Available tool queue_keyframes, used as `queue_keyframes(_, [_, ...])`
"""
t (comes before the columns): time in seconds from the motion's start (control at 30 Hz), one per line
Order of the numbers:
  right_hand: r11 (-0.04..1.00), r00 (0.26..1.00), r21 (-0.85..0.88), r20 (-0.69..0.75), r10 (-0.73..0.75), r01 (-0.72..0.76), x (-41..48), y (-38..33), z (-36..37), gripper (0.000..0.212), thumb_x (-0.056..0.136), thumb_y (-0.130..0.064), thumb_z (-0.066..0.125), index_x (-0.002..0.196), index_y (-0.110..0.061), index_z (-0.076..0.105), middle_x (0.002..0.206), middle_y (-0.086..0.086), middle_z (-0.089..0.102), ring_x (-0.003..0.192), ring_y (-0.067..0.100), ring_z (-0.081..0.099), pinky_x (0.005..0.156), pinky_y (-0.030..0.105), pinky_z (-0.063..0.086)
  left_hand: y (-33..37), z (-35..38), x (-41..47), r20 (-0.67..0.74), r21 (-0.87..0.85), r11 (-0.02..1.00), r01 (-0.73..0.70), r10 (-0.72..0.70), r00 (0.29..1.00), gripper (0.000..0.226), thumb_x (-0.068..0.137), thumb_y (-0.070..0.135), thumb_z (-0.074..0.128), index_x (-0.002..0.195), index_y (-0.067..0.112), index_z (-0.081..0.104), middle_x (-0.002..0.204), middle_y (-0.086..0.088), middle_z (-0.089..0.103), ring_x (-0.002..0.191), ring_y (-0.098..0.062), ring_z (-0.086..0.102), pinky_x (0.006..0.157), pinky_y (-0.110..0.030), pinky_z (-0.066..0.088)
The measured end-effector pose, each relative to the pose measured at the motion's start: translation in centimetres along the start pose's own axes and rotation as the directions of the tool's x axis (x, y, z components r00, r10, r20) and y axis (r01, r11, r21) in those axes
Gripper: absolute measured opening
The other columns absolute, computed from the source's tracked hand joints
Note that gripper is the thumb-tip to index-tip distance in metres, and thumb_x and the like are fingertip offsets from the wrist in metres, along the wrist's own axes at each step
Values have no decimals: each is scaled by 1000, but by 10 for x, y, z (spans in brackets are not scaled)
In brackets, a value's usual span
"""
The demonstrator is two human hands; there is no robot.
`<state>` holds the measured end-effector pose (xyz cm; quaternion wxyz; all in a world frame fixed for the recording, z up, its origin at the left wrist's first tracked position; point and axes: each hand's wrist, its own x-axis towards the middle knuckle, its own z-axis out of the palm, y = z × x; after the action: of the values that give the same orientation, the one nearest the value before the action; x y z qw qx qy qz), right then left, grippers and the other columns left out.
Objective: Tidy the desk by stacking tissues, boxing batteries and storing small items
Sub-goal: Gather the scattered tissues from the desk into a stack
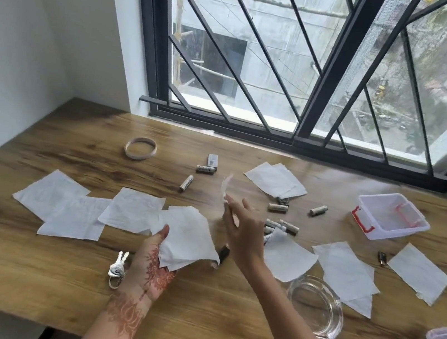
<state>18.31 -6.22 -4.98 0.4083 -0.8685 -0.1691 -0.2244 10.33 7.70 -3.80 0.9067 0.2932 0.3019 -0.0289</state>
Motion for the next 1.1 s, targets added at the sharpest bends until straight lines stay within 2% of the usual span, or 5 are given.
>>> queue_keyframes(0.27, [859, 848, -109, 261, -461, 500, -56, -6, -7, 26, 91, -15, 53, 112, -5, 64, 119, 10, 63, 117, 21, 56, 104, 36, 41, -7, 18, 1, 219, -40, 996, 79, -69, 973, 45, 95, 37, 38, 96, 4, 68, 89, -15, 73, 77, -24, 72, 60, -35, 59])
queue_keyframes(0.37, [873, 847, -131, 348, -403, 469, -66, -8, -10, 32, 97, -23, 42, 116, -6, 62, 123, 10, 61, 119, 21, 54, 104, 36, 41, -13, 16, 2, 226, 83, 993, 84, -101, 969, 43, 92, 38, 44, 109, 2, 63, 101, -15, 71, 89, -24, 70, 75, -37, 58])
queue_keyframes(0.67, [916, 965, -392, 261, 27, 80, -59, 23, -48, 39, 87, -19, 53, 124, -8, 56, 126, 7, 59, 125, 19, 48, 114, 28, 14, -20, 19, 7, 124, 137, 988, 71, -88, 988, 17, 92, 14, 49, 102, 6, 60, 79, -9, 74, 67, -22, 71, 51, -37, 58])
queue_keyframes(0.93, [594, 919, -781, 355, 170, 192, -69, 64, -75, 27, 48, 5, 70, 68, -12, 70, 78, 1, 70, 102, 23, 65, 109, 47, 20, -20, 14, 3, 96, 159, 985, 73, -89, 991, 17, 90, 14, 52, 103, 7, 61, 89, -11, 73, 72, -23, 71, 51, -36, 57])
queue_keyframes(1.1, [622, 959, -768, 265, 95, 151, -66, 58, -66, 29, 42, 17, 67, 44, -10, 55, 41, 0, 47, 40, 16, 51, 116, 41, 15, -21, 15, -2, 82, 166, 983, 81, -96, 992, 12, 91, 14, 52, 97, 9, 61, 77, -7, 74, 66, -21, 71, 52, -35, 58])
